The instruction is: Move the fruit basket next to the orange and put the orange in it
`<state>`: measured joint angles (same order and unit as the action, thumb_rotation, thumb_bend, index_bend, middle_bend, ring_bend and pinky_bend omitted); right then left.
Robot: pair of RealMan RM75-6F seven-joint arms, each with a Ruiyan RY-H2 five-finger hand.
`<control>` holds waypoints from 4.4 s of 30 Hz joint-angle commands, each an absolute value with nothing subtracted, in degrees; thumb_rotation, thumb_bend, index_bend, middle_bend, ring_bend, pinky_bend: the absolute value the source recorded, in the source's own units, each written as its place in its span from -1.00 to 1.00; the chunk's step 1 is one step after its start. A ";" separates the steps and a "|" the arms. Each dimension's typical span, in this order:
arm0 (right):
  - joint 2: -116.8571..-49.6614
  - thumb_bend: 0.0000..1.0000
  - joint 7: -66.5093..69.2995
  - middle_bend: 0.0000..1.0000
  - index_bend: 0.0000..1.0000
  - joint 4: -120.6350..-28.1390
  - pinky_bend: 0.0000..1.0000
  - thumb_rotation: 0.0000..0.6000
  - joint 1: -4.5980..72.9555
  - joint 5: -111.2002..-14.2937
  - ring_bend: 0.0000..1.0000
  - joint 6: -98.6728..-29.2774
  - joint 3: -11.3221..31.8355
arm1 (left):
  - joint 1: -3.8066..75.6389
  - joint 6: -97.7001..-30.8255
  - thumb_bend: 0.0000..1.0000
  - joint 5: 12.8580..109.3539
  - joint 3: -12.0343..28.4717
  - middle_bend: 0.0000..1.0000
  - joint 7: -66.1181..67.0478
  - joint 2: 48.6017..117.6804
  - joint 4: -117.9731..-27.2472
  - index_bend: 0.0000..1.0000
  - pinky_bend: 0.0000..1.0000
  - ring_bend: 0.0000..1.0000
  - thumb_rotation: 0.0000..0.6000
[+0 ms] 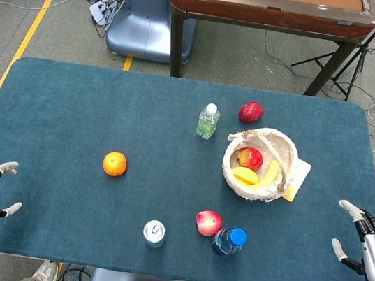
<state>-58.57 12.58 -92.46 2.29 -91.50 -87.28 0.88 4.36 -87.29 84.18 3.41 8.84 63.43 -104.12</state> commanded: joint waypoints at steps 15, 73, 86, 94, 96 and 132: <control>-58.70 -0.32 11.88 -0.57 -0.71 -92.68 -0.26 1.00 2.58 -91.05 -0.65 -86.88 1.14 | 4.66 -86.61 -0.85 83.99 3.48 -0.32 9.04 63.37 -103.71 -0.43 -0.44 -0.39 1.00; -71.21 -0.28 9.95 -0.42 -0.69 -96.27 -0.04 1.00 29.76 -59.79 -0.49 -54.95 17.59 | 4.41 -85.47 -0.85 83.98 2.54 -0.32 7.64 62.43 -102.17 -0.44 -0.44 -0.39 1.00; -78.26 0.02 9.65 -0.08 -0.16 -93.91 0.43 1.00 30.56 -58.53 -0.05 -60.64 19.07 | 3.98 -85.64 -0.85 83.72 2.34 -0.32 6.98 62.07 -101.72 -0.43 -0.44 -0.39 1.00; -78.50 0.16 11.76 0.11 0.07 -96.35 0.67 1.00 29.81 -58.80 0.19 -62.94 20.93 | 3.86 -85.56 -0.85 83.63 2.28 -0.32 6.62 61.90 -101.43 -0.43 -0.44 -0.39 1.00; -77.87 0.17 11.37 0.12 0.08 -97.59 0.68 1.00 29.83 -59.12 0.19 -63.21 21.22 | 3.87 -85.62 -0.85 83.67 2.33 -0.32 6.56 61.86 -101.44 -0.43 -0.44 -0.39 1.00; -88.78 0.16 -3.40 0.10 0.08 -101.34 0.68 1.00 48.10 -43.00 0.19 -62.08 28.89 | 2.77 -86.92 -0.85 83.92 2.35 -0.32 4.37 61.16 -100.07 -0.43 -0.44 -0.39 1.00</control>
<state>-87.88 -2.61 -102.14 47.22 -43.67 -61.80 28.57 2.78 -86.91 83.91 2.36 4.37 61.15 -100.07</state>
